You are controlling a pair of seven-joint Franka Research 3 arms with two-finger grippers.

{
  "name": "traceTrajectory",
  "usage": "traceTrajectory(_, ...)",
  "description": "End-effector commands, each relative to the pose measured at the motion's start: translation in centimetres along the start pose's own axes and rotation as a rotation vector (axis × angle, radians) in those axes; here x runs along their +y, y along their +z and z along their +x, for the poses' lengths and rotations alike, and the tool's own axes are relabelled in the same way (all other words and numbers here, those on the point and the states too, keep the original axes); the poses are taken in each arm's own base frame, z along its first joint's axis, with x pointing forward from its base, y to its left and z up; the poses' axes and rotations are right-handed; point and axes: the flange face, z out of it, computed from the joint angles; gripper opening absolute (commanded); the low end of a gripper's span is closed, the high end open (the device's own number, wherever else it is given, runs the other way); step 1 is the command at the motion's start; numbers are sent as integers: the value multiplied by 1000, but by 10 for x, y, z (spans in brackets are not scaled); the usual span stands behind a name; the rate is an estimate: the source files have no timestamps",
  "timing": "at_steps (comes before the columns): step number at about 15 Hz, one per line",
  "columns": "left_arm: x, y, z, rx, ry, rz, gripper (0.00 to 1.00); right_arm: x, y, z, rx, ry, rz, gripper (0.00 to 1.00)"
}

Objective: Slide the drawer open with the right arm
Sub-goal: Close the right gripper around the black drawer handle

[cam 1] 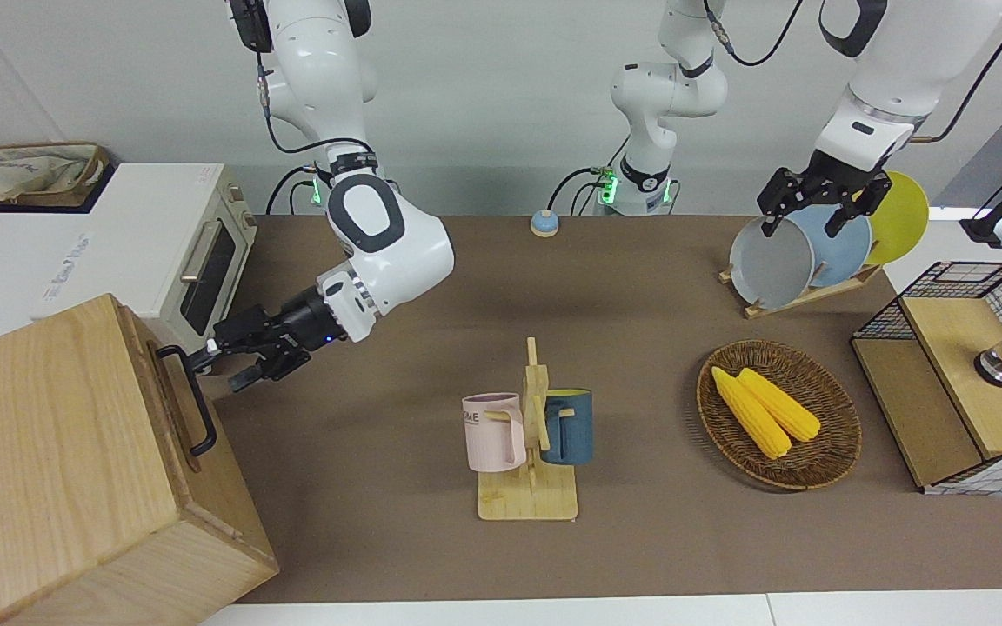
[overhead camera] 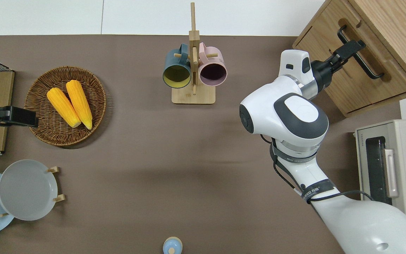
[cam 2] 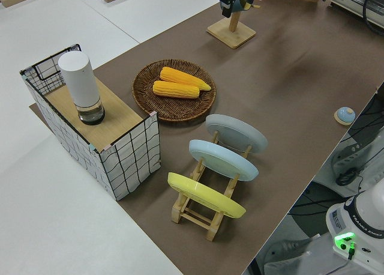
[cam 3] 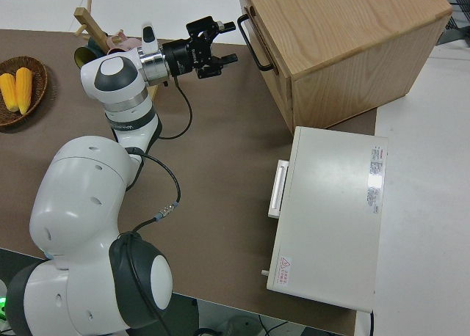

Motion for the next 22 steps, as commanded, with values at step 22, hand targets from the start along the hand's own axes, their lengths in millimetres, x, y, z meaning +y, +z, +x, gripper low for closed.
traceTrajectory(22, 0, -3, 4, 8, 9, 18, 995, -23, 44, -10, -19, 64, -75, 935)
